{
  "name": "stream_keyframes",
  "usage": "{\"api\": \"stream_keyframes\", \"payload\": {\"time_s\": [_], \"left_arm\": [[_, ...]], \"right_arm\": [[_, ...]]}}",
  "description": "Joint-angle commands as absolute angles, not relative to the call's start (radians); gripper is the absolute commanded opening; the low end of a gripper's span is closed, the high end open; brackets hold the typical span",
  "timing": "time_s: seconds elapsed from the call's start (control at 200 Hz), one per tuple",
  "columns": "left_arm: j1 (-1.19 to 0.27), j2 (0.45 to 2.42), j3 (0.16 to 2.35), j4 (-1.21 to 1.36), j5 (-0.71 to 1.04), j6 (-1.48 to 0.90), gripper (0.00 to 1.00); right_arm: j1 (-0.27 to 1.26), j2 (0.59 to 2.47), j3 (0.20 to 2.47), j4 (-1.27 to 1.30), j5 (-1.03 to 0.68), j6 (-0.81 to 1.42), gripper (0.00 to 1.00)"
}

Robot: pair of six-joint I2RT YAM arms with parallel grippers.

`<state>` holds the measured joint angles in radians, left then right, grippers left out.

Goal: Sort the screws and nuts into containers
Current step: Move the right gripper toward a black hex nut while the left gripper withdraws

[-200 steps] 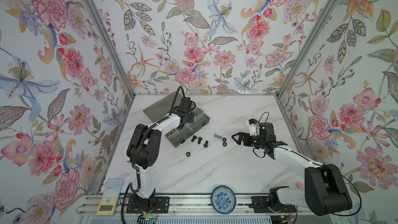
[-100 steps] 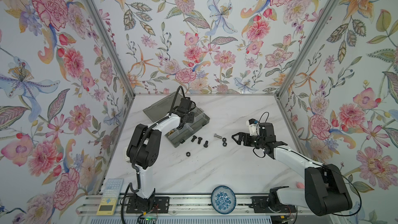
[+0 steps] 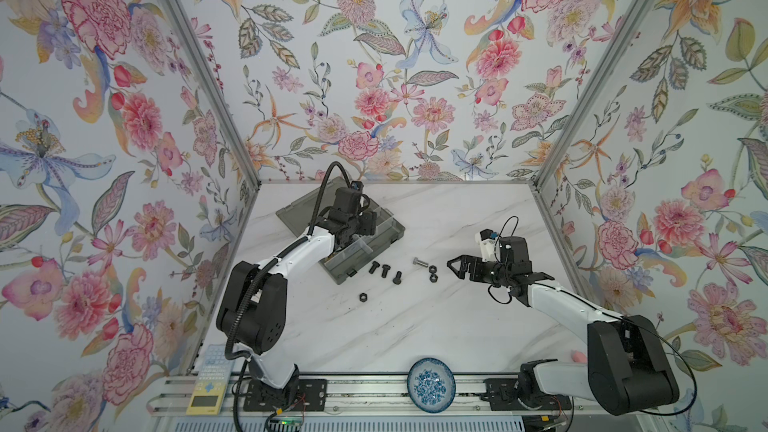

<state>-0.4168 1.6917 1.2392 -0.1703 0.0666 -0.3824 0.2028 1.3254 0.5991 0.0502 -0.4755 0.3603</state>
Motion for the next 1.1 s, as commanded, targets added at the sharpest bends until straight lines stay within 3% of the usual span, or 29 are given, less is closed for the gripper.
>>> {"api": "stream_keyframes", "payload": {"time_s": [0.0,0.23,0.595,1.096], "left_arm": [[-0.407,1.643,1.187,-0.143,0.132,-0.406,0.78],[-0.406,1.583,1.091,-0.103,0.185,-0.439,0.79],[-0.402,1.445,0.930,-0.049,0.250,-0.476,0.82],[-0.345,1.165,0.659,-0.015,0.225,-0.556,0.88]], "right_arm": [[0.218,1.333,0.600,0.073,-0.476,0.371,0.99],[0.282,1.320,0.609,0.114,-0.492,0.345,0.99],[0.516,1.315,0.661,0.147,-0.438,0.190,0.99],[0.782,1.537,0.816,0.195,-0.350,0.108,1.00]]}}
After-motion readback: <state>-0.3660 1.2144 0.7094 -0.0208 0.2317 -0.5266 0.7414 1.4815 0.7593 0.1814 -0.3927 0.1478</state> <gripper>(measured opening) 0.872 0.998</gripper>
